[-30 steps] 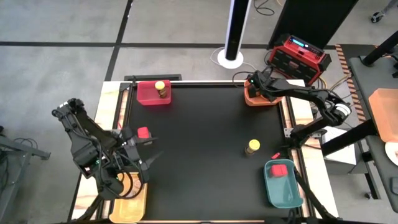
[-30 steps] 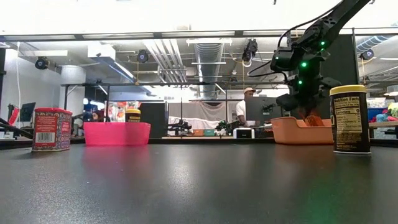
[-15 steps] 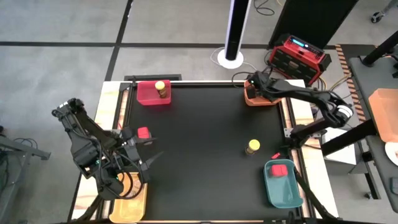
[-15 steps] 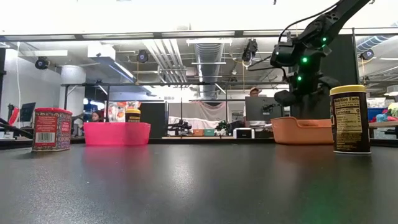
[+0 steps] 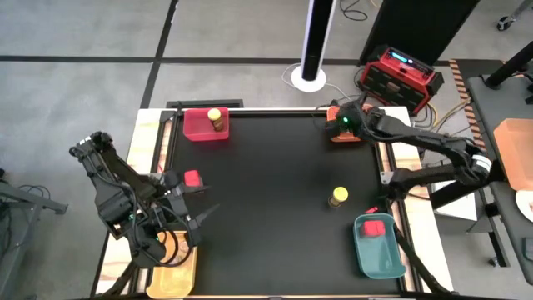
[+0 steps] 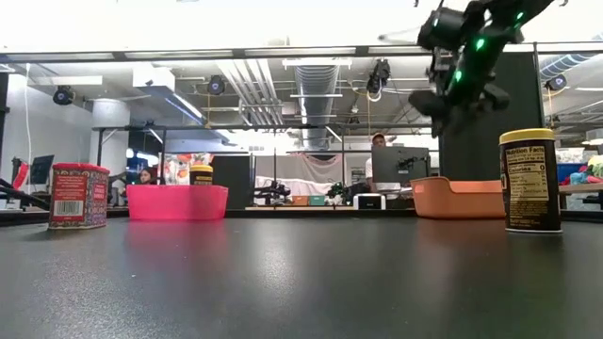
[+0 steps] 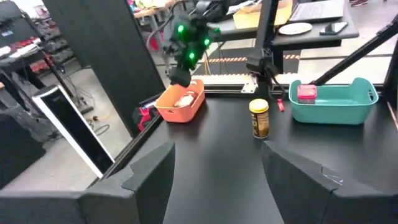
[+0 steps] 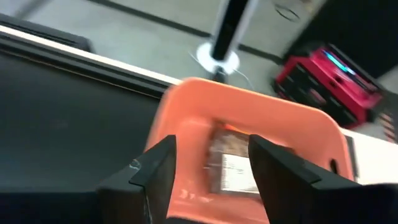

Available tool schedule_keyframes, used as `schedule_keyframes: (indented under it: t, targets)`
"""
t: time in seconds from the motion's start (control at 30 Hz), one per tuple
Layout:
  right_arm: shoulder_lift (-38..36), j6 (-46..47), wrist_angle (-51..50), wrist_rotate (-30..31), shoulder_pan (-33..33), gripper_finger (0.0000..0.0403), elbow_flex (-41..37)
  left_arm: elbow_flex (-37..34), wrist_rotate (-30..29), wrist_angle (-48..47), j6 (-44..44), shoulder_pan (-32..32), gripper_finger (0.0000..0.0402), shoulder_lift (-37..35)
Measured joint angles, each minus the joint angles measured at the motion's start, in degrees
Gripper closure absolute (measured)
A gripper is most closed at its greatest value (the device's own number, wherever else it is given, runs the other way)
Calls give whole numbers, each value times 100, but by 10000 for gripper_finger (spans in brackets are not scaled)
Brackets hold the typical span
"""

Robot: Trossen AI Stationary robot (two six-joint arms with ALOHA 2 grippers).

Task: Sort spices by type
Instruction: Put the red seasoning can into the blue bin

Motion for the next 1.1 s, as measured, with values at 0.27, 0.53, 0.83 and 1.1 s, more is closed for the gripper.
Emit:
schedule_keyframes:
  t: [0.27,0.53,0.83,1.1]
  targets:
    - [-646,228,48,3,1748,237,0,-4,354,2,-50,0,178,2]
    - [-410,231,730,181,3818,273,0,-7,447,0,-217,0,178,56]
    - [216,310,1458,196,5374,312,2,-7,593,0,-381,7,178,516]
    - [576,1039,1494,-38,6237,344,2,-7,747,0,-766,44,178,834]
